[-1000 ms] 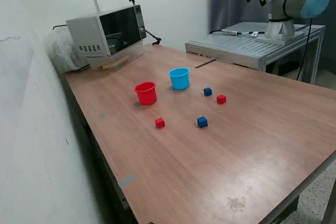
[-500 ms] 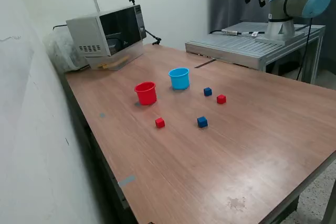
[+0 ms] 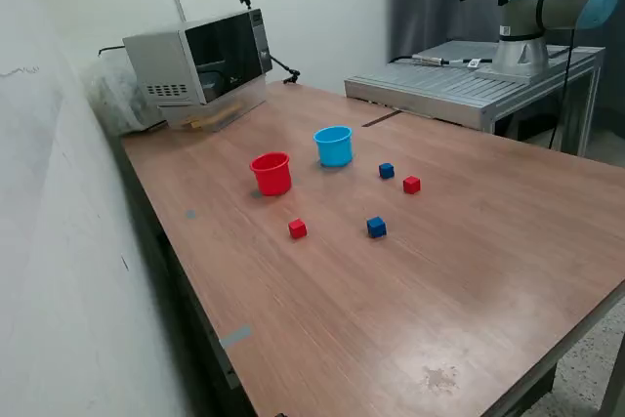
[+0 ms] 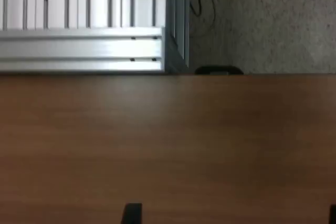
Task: Place red objects in the red bin, and blue objects in the blue bin.
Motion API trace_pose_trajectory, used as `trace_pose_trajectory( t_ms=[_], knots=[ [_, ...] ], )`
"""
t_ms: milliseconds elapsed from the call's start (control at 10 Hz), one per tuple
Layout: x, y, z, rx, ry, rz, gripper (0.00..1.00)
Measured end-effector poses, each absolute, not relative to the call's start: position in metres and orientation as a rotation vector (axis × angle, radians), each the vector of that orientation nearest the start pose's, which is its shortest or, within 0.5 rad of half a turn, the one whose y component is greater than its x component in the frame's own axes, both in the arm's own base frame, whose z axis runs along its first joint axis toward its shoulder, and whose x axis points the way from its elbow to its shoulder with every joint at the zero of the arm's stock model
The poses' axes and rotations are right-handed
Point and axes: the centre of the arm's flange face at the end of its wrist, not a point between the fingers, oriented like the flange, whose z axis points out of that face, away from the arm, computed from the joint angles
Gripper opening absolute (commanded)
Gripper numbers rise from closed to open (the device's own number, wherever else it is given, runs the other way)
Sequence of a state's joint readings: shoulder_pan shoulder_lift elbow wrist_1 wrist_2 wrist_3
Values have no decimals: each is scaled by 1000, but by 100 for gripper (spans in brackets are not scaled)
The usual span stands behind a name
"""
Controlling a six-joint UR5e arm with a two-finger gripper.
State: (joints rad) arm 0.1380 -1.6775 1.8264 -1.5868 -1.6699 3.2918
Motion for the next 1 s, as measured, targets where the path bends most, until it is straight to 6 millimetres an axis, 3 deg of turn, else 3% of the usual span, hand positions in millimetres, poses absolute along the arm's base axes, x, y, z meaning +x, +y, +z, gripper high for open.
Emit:
trace_pose_trajectory(
  t_ms=[200,400,700,1000],
  knots=[
    [-425,-224,439,-2221,2101,99,100],
    [-454,-253,448,-2280,2087,147,100],
    [-513,-276,417,-2271,2015,209,100],
    [-562,-293,362,-2287,1987,271,100]
  ],
)
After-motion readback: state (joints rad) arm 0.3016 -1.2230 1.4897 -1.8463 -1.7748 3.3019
